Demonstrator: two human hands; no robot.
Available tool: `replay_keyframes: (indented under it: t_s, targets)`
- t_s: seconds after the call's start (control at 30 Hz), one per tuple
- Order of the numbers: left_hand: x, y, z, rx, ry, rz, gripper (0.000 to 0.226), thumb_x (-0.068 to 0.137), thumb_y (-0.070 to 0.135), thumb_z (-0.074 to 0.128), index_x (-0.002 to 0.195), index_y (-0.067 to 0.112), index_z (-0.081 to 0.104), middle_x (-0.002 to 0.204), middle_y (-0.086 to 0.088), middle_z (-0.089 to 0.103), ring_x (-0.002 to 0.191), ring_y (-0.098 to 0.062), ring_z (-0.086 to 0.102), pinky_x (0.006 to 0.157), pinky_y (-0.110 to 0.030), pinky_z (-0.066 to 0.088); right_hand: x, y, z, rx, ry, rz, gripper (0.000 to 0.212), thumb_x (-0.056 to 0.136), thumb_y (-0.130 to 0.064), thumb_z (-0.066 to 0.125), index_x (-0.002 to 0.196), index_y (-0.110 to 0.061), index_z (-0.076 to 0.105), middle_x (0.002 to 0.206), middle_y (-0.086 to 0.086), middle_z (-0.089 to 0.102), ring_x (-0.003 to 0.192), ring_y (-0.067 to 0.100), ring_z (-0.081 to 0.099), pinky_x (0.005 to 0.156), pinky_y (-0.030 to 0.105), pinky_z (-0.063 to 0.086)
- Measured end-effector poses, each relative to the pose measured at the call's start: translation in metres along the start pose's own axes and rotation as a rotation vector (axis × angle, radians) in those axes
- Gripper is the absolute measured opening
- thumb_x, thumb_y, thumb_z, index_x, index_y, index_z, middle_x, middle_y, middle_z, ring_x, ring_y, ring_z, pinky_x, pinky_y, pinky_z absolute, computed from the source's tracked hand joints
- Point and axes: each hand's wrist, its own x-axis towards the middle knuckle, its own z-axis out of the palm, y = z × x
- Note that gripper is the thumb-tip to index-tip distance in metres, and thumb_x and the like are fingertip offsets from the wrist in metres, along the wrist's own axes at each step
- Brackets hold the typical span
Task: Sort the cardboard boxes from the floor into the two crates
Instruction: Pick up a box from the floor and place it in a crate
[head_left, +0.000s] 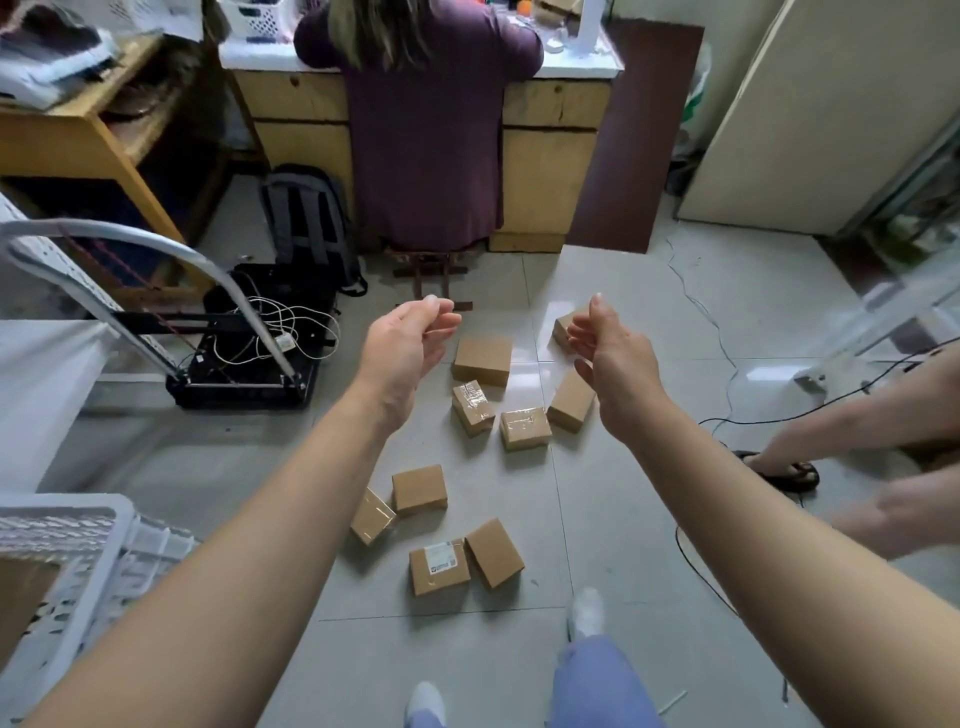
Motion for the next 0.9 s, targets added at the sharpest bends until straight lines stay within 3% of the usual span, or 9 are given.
replay_keyframes:
  t_s: [0.2,0.37,0.53,0.73,0.9]
  targets:
    - [0.073,-0.003,0.074,-0.070,0.038,0.013,0.022,0.098,0.025,0.045,0.095,0.015,0.065,0.099,-0.003,0.067,0.100,-0.015,0.063,0.082,-0.024,0.049,0.099,-0.021,-0.035,-0.021,-0.050,-0.006,0.037,0.096,-0.048,0.045,0.095,-0.015,0.063,0.102,0.002,0.064,0.107,0.021,0.061,0.105,0.043,0.043]
    - [0.137,-0.019,0.156,-0.119,0.125,-0.041,0.024,0.098,0.026,0.044,0.093,0.017,0.065,0.096,-0.001,0.067,0.101,-0.017,0.062,0.091,-0.030,0.046,0.200,-0.039,-0.086,-0.090,-0.090,0.040,0.043,0.095,-0.050,0.046,0.105,-0.013,0.065,0.107,0.002,0.066,0.105,0.018,0.061,0.103,0.041,0.044]
    - [0.183,-0.035,0.207,-0.144,0.196,-0.083,0.024,0.098,0.026,0.044,0.091,0.017,0.066,0.094,-0.001,0.068,0.097,-0.017,0.062,0.091,-0.033,0.046,0.283,-0.048,-0.117,-0.145,-0.115,0.097,0.038,0.094,-0.053,0.047,0.089,-0.019,0.064,0.096,-0.001,0.065,0.096,0.017,0.061,0.080,0.029,0.049]
    - [0.231,-0.049,0.215,-0.115,0.242,-0.132,0.024,0.099,0.025,0.043,0.092,0.016,0.064,0.095,-0.002,0.066,0.097,-0.018,0.061,0.092,-0.033,0.045,0.343,-0.031,-0.115,-0.181,-0.128,0.158,0.042,0.094,-0.052,0.045,0.105,-0.015,0.063,0.105,0.000,0.064,0.106,0.018,0.061,0.097,0.035,0.046]
    - [0.279,-0.053,0.199,-0.135,0.274,-0.168,0.022,0.098,0.025,0.044,0.092,0.016,0.064,0.094,-0.003,0.066,0.098,-0.019,0.061,0.096,-0.034,0.044,0.378,-0.024,-0.085,-0.234,-0.152,0.199,0.039,0.095,-0.051,0.045,0.100,-0.016,0.062,0.102,0.000,0.064,0.105,0.017,0.061,0.102,0.039,0.043]
